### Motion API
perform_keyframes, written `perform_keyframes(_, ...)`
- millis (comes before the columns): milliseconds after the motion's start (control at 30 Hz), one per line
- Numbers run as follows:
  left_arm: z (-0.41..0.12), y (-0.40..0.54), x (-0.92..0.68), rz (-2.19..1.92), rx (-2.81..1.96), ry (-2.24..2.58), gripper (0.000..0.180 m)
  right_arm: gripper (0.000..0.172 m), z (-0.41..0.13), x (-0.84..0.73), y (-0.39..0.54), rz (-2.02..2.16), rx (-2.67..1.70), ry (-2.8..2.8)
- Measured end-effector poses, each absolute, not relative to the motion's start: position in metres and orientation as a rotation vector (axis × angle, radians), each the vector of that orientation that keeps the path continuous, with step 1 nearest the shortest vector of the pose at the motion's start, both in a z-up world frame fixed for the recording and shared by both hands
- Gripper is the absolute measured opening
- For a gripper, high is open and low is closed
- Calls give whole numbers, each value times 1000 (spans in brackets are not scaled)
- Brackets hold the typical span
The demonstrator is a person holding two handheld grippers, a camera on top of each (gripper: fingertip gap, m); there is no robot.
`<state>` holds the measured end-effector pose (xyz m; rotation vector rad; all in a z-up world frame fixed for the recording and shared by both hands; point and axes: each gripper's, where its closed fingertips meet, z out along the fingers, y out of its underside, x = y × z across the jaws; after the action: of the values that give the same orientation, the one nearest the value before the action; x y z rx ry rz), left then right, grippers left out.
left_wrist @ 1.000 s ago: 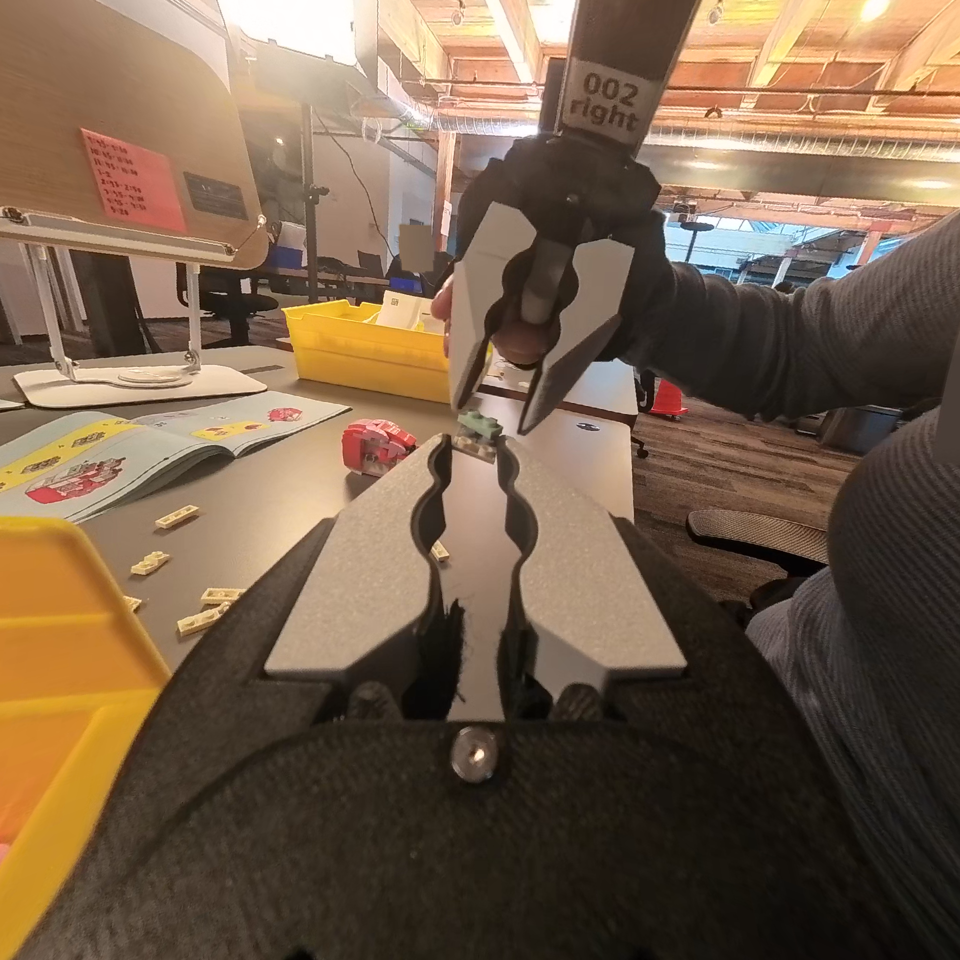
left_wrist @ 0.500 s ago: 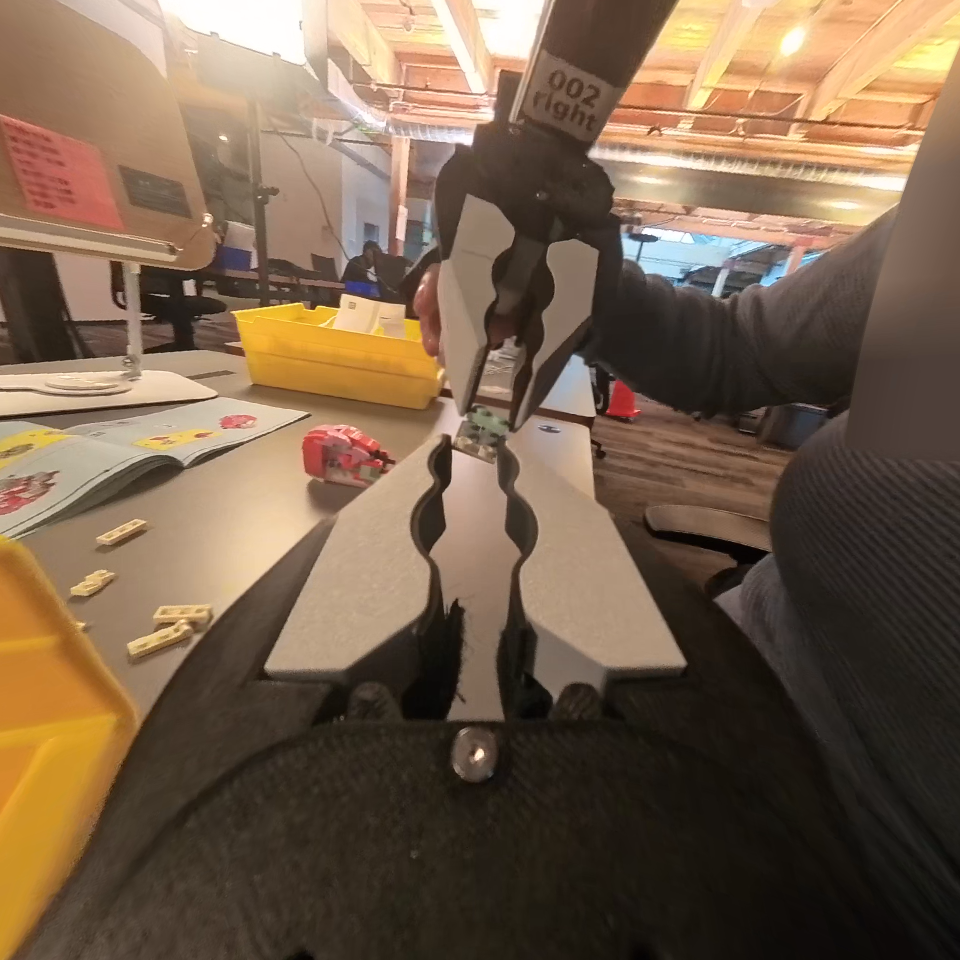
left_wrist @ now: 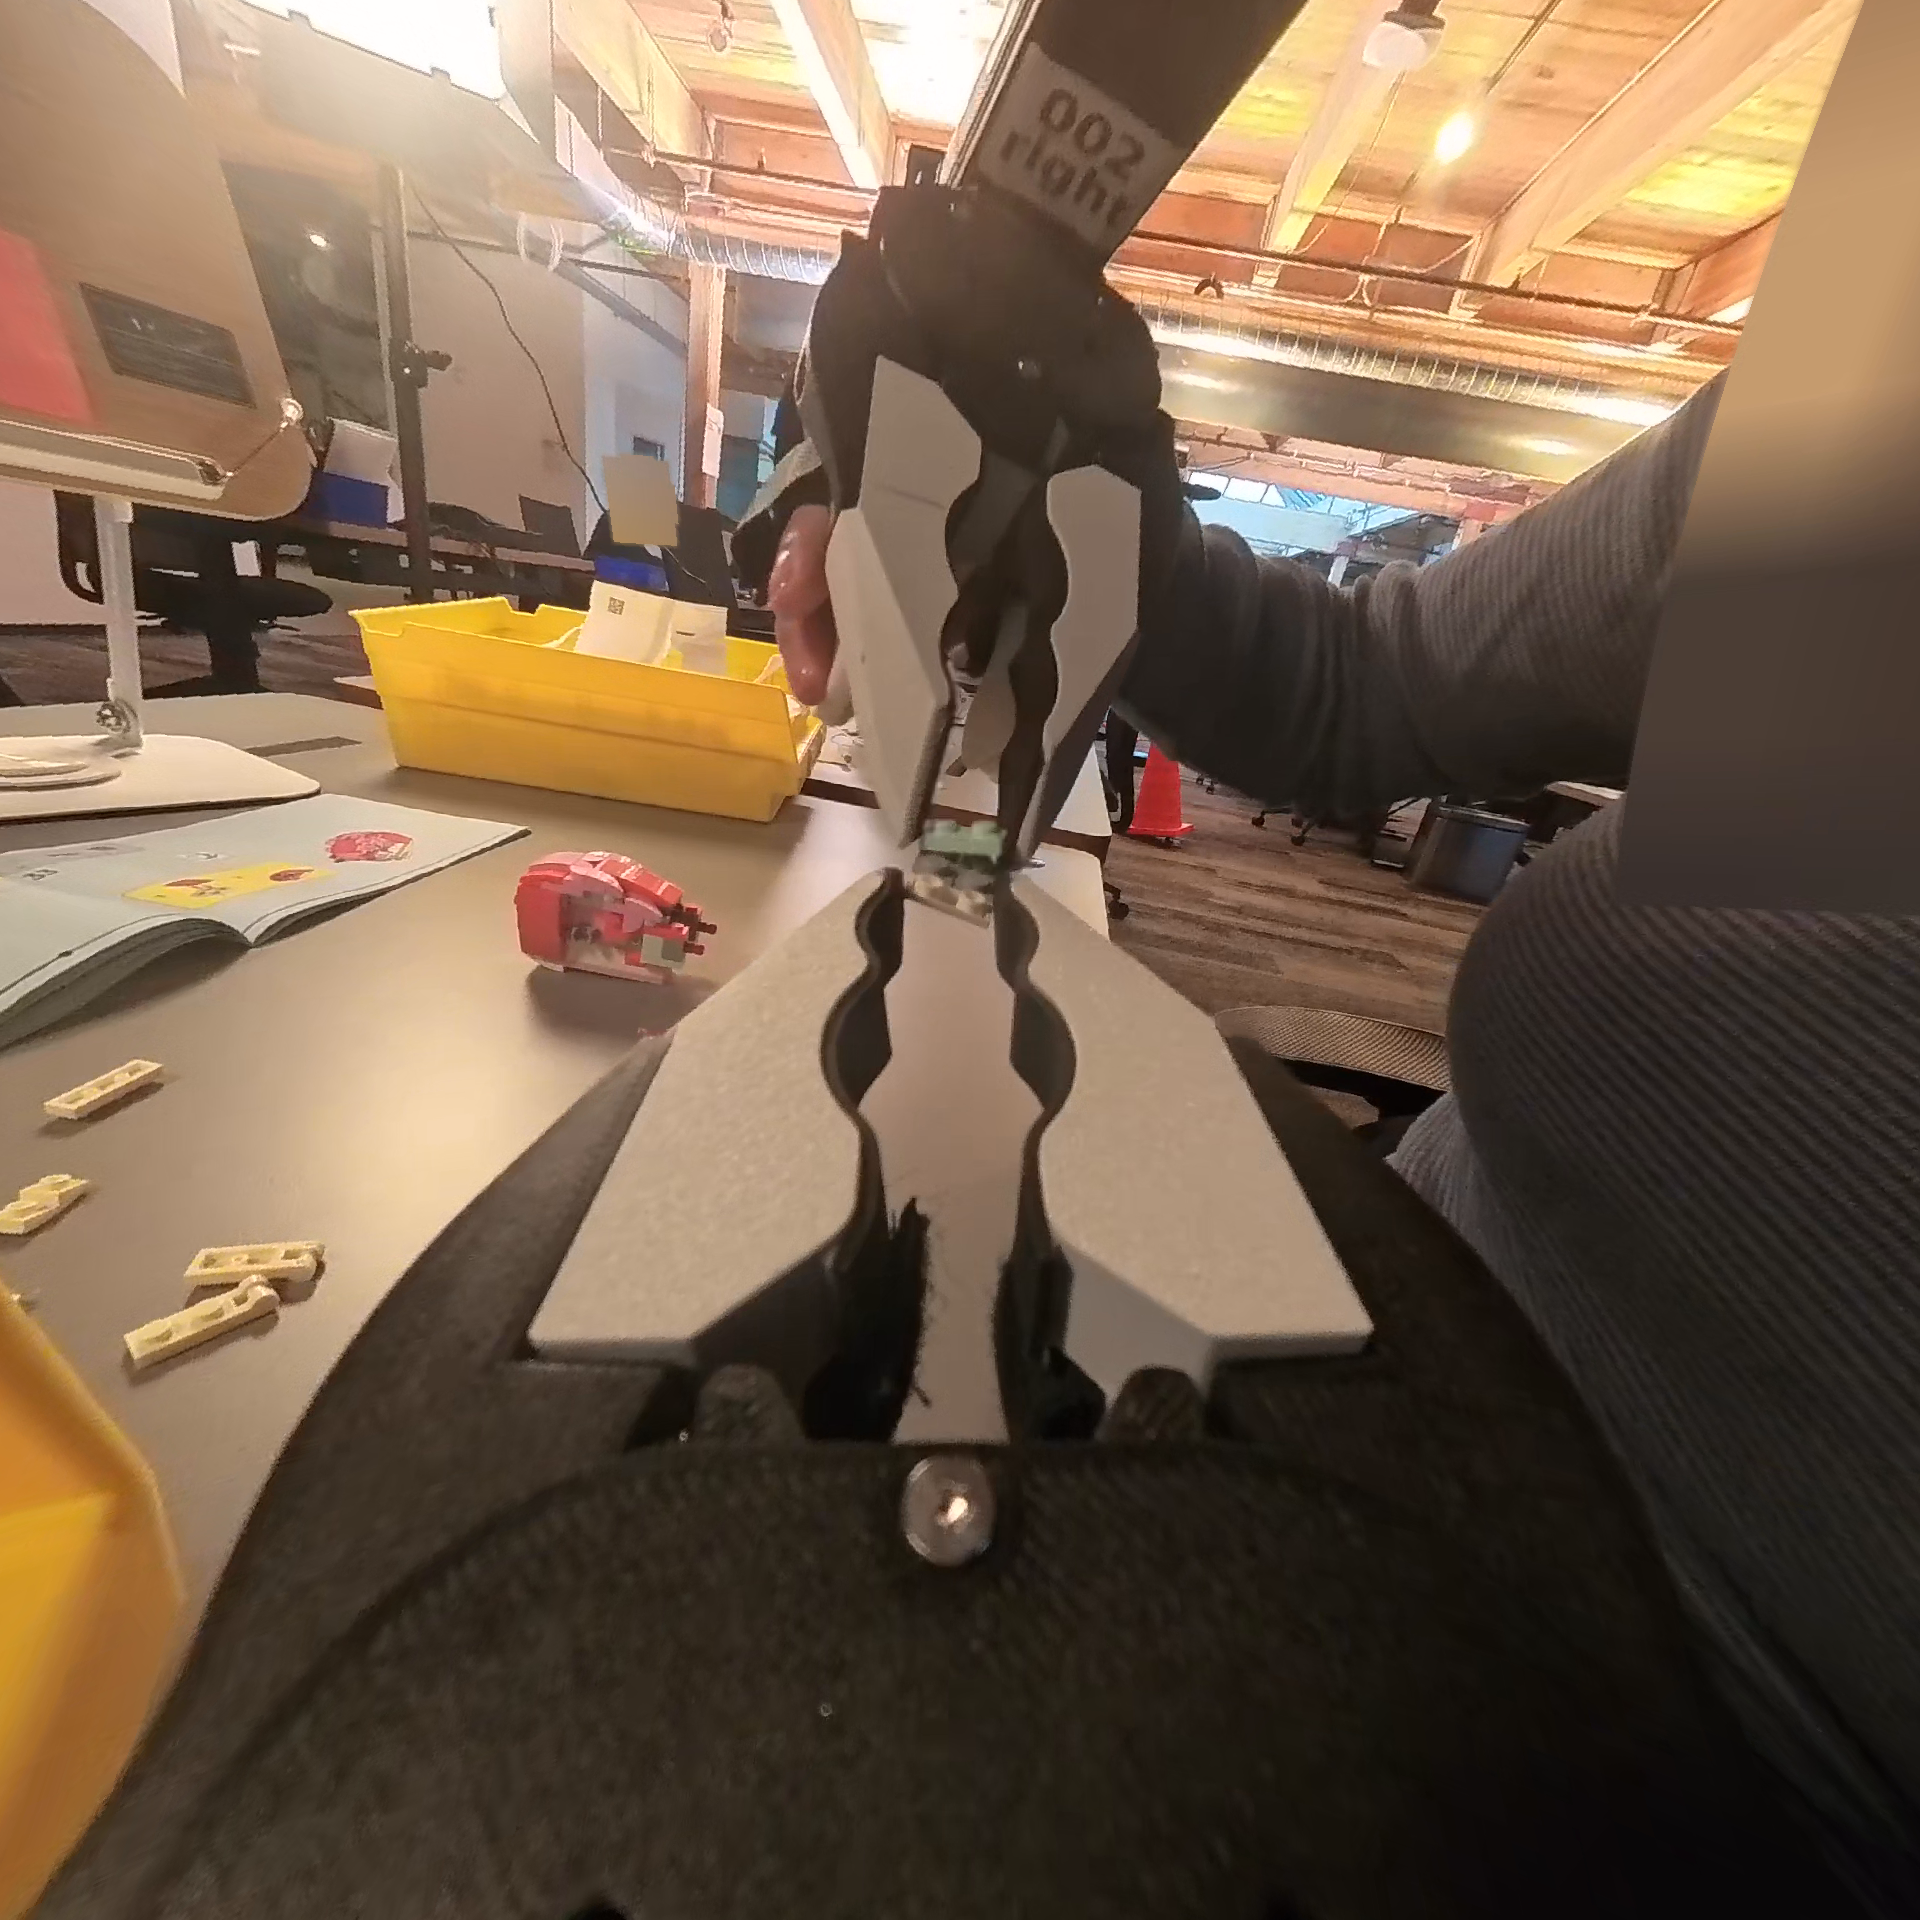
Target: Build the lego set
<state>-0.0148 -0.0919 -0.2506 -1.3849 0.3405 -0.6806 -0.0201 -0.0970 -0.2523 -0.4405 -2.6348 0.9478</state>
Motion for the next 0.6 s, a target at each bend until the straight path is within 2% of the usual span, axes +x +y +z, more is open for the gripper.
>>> perform_keyframes(600, -250, -91, -17, -687, -1385, 325, 16, 20, -253, -21, -97, 932, -423, -2611)
